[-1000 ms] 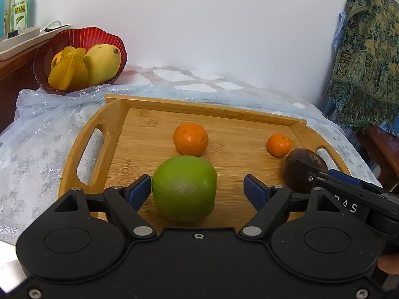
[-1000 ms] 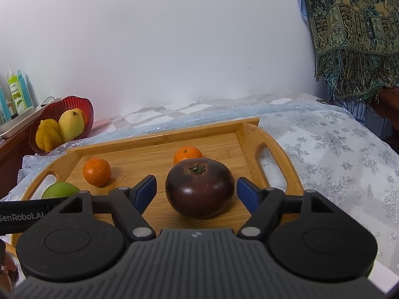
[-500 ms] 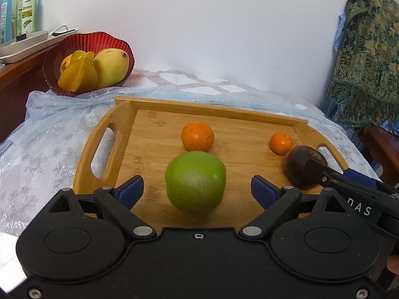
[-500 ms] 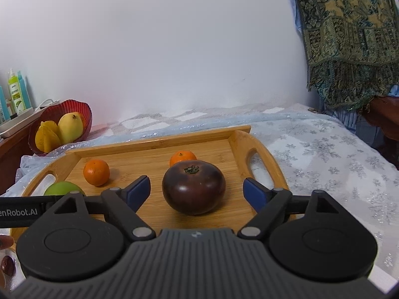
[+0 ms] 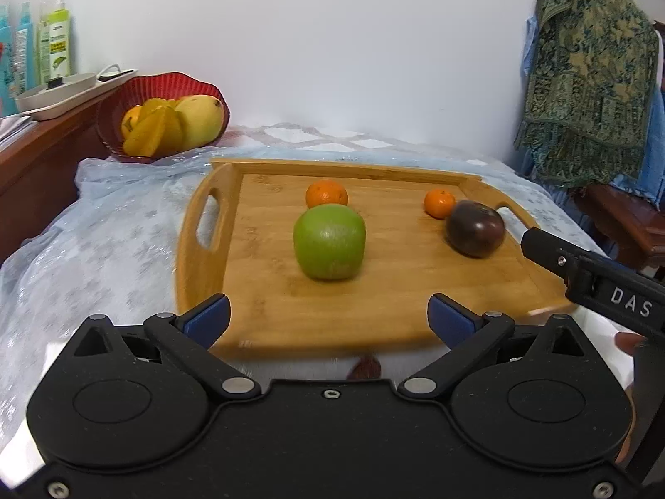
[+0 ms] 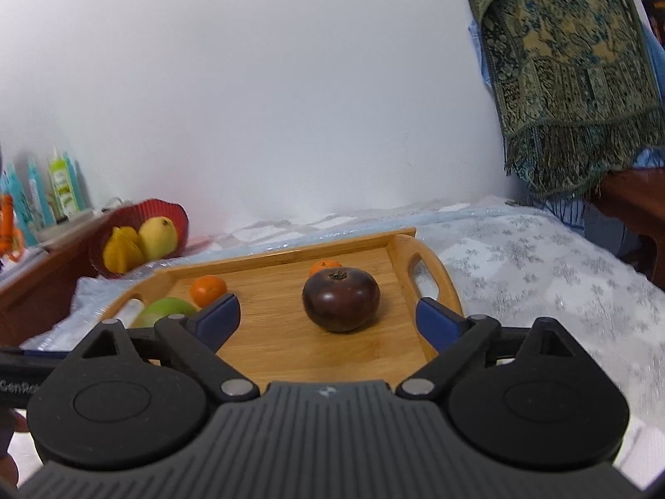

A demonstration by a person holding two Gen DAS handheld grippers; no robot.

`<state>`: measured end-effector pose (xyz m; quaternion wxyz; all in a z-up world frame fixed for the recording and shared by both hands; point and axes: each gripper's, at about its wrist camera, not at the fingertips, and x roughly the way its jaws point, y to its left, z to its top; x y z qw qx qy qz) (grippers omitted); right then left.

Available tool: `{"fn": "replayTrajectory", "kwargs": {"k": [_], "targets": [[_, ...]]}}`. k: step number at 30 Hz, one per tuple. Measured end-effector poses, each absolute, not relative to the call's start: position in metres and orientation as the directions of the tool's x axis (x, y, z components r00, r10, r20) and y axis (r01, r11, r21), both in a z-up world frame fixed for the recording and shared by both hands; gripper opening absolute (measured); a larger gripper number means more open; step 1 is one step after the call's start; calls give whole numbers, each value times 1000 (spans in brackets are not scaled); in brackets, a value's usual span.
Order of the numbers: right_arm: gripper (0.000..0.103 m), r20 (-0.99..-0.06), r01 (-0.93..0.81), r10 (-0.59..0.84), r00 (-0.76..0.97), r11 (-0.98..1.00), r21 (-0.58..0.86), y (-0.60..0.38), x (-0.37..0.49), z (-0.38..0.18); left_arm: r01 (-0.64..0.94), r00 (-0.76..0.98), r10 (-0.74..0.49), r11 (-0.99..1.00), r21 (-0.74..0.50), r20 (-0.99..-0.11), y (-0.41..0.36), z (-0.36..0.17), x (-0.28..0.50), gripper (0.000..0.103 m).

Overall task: Organize fruits
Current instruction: 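Open both grippers to release the apple and tomato, then withdraw, then grasp the large orange with the left gripper while the right grasps a mandarin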

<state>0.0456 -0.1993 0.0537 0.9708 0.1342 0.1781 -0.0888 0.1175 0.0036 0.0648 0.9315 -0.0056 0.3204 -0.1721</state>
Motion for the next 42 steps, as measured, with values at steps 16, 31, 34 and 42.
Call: {"fn": "replayTrajectory", "kwargs": {"k": [16, 31, 34, 42], "targets": [[87, -408, 101, -25, 913, 981, 166, -170, -20, 64, 287, 753, -322, 945, -154, -573, 37, 55, -9, 103], [64, -554, -8, 73, 829, 993, 118, -145, -9, 40, 257, 763, -233, 965, -48, -603, 34, 37, -9, 76], [64, -584, -6, 66, 809, 994, 105, -143, -4, 37, 258, 755, -235, 965, -52, -613, 35, 32, -5, 81], [62, -635, -18, 63, 770, 997, 76, -138, 5, 31, 254, 751, -225, 966, -42, -621, 33, 25, 3, 82]]}}
